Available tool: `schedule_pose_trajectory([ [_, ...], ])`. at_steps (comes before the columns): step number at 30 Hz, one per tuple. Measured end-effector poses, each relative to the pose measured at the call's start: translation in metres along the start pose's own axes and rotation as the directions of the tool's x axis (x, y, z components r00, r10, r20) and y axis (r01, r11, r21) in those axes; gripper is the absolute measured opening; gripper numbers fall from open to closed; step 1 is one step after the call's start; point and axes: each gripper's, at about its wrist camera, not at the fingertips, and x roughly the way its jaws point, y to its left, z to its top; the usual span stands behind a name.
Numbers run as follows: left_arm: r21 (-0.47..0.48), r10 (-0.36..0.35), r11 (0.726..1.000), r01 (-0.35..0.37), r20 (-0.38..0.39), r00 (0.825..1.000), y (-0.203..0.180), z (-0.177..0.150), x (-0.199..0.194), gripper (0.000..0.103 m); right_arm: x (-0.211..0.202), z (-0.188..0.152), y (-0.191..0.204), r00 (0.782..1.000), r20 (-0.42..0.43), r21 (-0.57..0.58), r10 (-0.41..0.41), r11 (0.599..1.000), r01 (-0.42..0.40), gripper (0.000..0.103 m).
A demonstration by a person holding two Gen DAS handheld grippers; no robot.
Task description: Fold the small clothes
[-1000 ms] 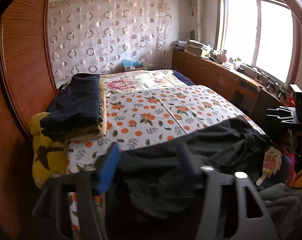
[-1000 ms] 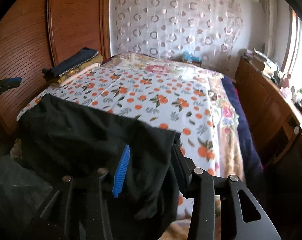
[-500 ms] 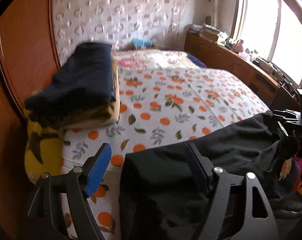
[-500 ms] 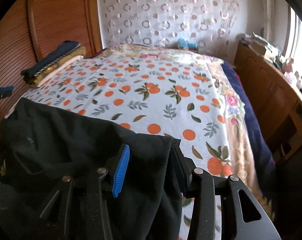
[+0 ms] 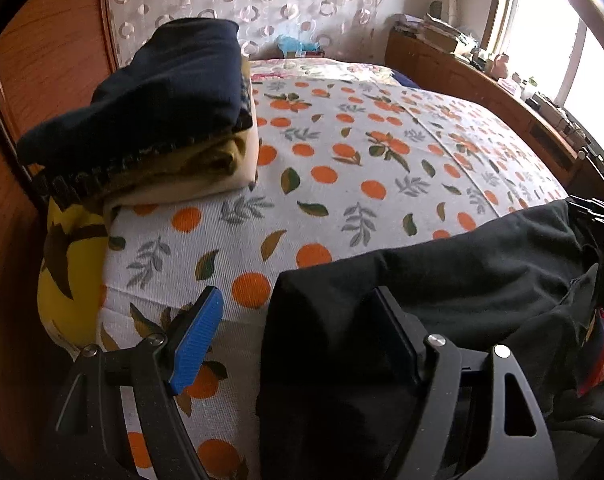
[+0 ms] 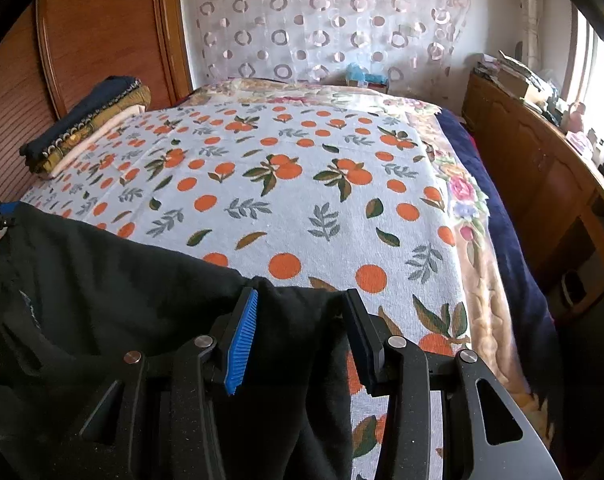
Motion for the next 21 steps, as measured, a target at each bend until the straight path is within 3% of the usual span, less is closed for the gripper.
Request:
schedule_pose_trajectory([
  [1,0.003,0.002,1.0,-0.002,-0.001,1.0,0.0,0.0,0.0,0.076,0.004,0.0,-0.001,1.0,-0.018,-0.008,-0.014,1.0,0.014,0.058],
  [3,0.007,0.006,1.0,-0.006,-0.005,1.0,0.0,0.0,0.001,0.076,0.006,0.002,-0.005,0.999,-0.021,-0.002,-0.03,1.0,0.03,0.065],
  [9,0.022,0.012,1.0,-0.011,-0.022,1.0,-0.003,0.002,0.002,0.074,0.009,0.004,-0.012,1.0,-0.028,0.034,0.011,0.999,-0.01,0.065],
  [15,0.068,-0.041,0.997,0.043,-0.027,0.999,-0.013,0.002,-0.001,0.046,0.008,0.003,-0.009,0.999,-0.038,0.031,0.005,1.0,-0.004,0.065],
  [17,0.074,-0.075,0.994,0.077,-0.034,0.997,-0.016,0.0,-0.004,0.024,0.008,0.003,-0.005,0.999,-0.041,0.024,0.031,0.999,-0.03,0.057],
  [19,0.079,-0.085,0.993,0.088,-0.035,0.996,-0.021,-0.002,-0.007,0.015,0.005,0.0,0.001,0.998,-0.023,0.004,0.059,0.998,-0.059,0.034],
  [21,0.087,-0.064,0.994,0.065,-0.012,0.998,-0.027,-0.006,-0.014,0.012,0.0,-0.004,0.003,0.995,-0.021,0.012,0.097,0.995,-0.097,0.02],
])
